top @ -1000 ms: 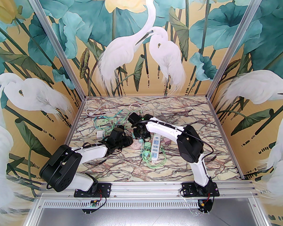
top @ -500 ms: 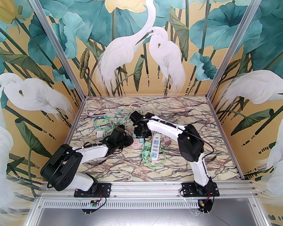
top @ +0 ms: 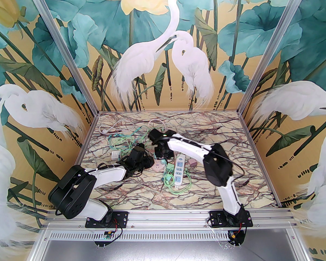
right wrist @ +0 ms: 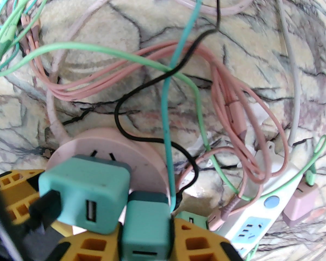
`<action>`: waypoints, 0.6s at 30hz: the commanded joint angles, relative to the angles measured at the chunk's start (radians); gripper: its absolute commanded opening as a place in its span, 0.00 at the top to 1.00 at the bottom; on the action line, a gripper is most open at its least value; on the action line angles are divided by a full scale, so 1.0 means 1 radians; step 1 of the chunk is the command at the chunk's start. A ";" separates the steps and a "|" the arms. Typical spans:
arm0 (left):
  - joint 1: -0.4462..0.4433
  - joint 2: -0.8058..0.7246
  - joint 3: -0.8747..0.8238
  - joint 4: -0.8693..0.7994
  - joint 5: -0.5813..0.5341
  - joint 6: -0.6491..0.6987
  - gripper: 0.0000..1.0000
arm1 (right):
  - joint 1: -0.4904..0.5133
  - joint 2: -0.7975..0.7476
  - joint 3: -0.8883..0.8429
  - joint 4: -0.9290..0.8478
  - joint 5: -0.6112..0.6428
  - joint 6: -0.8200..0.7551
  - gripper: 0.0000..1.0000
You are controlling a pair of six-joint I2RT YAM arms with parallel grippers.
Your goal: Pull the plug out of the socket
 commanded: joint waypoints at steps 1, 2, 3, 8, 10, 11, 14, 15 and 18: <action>-0.020 0.067 -0.032 -0.134 0.012 0.003 0.71 | -0.030 -0.063 -0.068 0.106 -0.125 0.021 0.83; -0.020 0.068 -0.033 -0.136 0.011 0.004 0.71 | -0.033 -0.064 -0.065 0.098 -0.123 0.015 0.83; -0.021 0.067 -0.031 -0.136 0.012 0.004 0.71 | -0.032 -0.061 -0.057 0.087 -0.121 0.009 0.83; -0.022 0.071 -0.022 -0.135 0.019 0.000 0.71 | -0.016 0.005 0.034 -0.001 -0.092 -0.019 0.82; -0.026 0.077 -0.018 -0.133 0.021 -0.002 0.71 | 0.006 0.040 0.085 -0.049 -0.060 -0.030 0.82; -0.028 0.081 -0.013 -0.133 0.023 -0.001 0.71 | 0.019 0.065 0.119 -0.076 -0.043 -0.038 0.82; -0.042 0.093 0.001 -0.135 0.022 -0.002 0.72 | 0.052 0.134 0.214 -0.152 -0.012 -0.061 0.82; -0.045 0.097 0.005 -0.136 0.021 -0.003 0.72 | 0.060 0.151 0.241 -0.171 -0.005 -0.066 0.82; -0.053 0.103 0.014 -0.133 0.021 -0.007 0.72 | 0.074 0.184 0.296 -0.208 0.010 -0.083 0.82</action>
